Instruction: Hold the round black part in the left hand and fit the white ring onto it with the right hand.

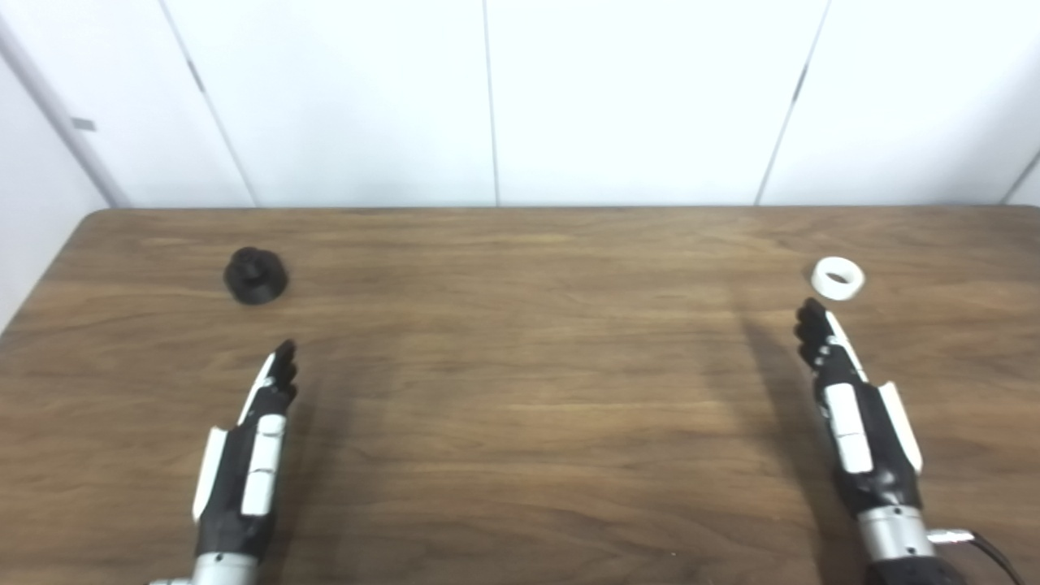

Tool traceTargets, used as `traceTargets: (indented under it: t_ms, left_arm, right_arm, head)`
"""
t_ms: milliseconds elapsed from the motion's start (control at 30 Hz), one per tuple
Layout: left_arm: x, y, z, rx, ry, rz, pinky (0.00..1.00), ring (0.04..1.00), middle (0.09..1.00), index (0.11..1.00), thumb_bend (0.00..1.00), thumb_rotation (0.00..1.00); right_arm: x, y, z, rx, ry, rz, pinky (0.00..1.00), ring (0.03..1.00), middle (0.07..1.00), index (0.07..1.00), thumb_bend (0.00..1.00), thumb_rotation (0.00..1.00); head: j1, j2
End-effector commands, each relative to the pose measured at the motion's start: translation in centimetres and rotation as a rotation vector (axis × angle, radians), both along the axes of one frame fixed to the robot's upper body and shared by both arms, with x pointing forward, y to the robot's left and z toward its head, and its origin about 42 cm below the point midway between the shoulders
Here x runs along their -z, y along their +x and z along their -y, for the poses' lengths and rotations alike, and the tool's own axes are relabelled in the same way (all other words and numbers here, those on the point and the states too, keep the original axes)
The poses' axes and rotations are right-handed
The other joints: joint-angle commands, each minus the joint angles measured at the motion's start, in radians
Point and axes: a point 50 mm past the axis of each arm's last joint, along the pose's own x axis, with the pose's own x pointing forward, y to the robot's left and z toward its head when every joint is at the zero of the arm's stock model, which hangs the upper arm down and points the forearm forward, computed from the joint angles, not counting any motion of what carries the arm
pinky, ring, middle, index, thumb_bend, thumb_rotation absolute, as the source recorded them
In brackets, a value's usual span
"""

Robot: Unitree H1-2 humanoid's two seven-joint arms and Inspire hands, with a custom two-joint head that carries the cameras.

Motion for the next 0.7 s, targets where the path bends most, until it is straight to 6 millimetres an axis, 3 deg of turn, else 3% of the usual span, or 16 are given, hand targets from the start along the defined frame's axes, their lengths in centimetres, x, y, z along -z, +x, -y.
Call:
traceTargets:
  t_ms: [0, 467, 667]
  left_arm:
    - [2.2, 0.0, 0.6, -0.005, -0.018, -0.047, 1.00, 1.000, 1.000, 0.974, 0.48, 0.93]
    - [3.1, 0.0, 1.6, -0.016, 0.042, -0.042, 1.00, 0.996, 0.991, 0.965, 0.47, 0.94]
    - [3.1, 0.0, 1.8, -0.025, 0.031, -0.059, 1.00, 0.993, 0.986, 0.959, 0.49, 0.94]
  right_arm:
    - [3.9, -1.7, 0.7, 0.024, 0.019, -0.114, 0.97, 0.965, 0.970, 0.967, 0.58, 1.00]
    - [4.7, -1.9, 1.7, 0.026, 0.033, -0.145, 1.00, 0.988, 0.982, 0.973, 0.55, 1.00]
    - [4.7, -1.8, 1.7, 0.019, 0.034, -0.142, 1.00, 0.999, 0.994, 0.988, 0.52, 1.00]
  head:
    - [0.012, -0.006]
    - [0.099, -0.070]
    - [0.093, -0.072]
